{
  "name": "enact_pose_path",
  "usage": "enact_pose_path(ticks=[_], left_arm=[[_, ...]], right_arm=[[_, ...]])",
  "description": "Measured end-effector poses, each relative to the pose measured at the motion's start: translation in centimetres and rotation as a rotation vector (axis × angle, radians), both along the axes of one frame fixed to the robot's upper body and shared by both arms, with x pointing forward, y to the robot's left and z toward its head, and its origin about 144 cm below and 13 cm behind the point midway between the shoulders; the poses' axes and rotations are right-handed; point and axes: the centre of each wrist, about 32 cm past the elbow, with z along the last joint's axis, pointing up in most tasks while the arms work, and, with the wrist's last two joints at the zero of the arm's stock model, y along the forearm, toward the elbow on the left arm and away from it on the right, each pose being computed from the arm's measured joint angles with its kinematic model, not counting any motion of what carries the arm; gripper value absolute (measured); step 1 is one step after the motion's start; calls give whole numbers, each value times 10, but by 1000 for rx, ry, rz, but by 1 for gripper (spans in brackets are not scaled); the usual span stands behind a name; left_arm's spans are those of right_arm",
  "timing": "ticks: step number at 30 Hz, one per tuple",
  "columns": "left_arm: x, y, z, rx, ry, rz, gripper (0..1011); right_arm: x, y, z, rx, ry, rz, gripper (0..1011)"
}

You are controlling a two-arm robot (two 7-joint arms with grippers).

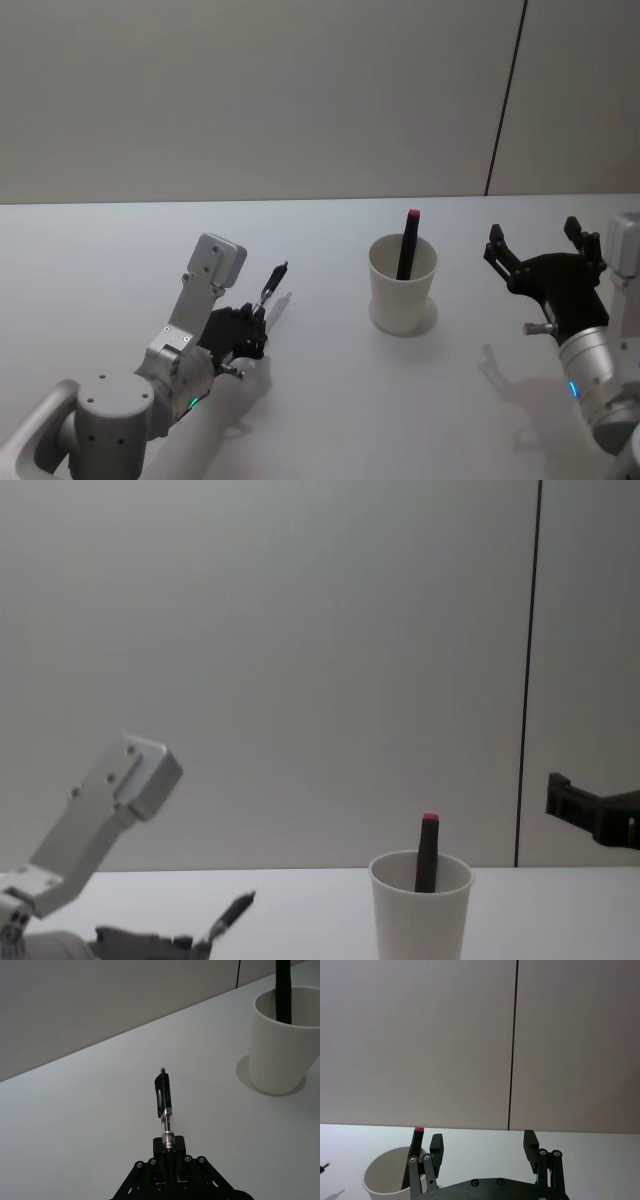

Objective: Place the pen into the pen holder.

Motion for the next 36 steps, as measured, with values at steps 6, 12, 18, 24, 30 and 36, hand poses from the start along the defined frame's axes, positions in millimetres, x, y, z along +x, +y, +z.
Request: enact_pose_path(ticks=[6,12,18,24,30,36], left_arm=[[-4,1,8,9,-71,-5,138],[-8,2,16,16,-158,-16,138],[-13,3,23,22,-249,-31,137],[-18,5,28,25,-360,-51,138],[-20,6,31,25,-448,-71,138],[-22,6,33,22,-549,-100,137]], right_arm=[[0,0,0,0,0,0,1001],[0,0,0,0,0,0,1001],[0,0,0,0,0,0,1002],[0,0,0,0,0,0,1001],[0,0,0,0,0,0,1001],[0,0,0,0,0,0,1001]])
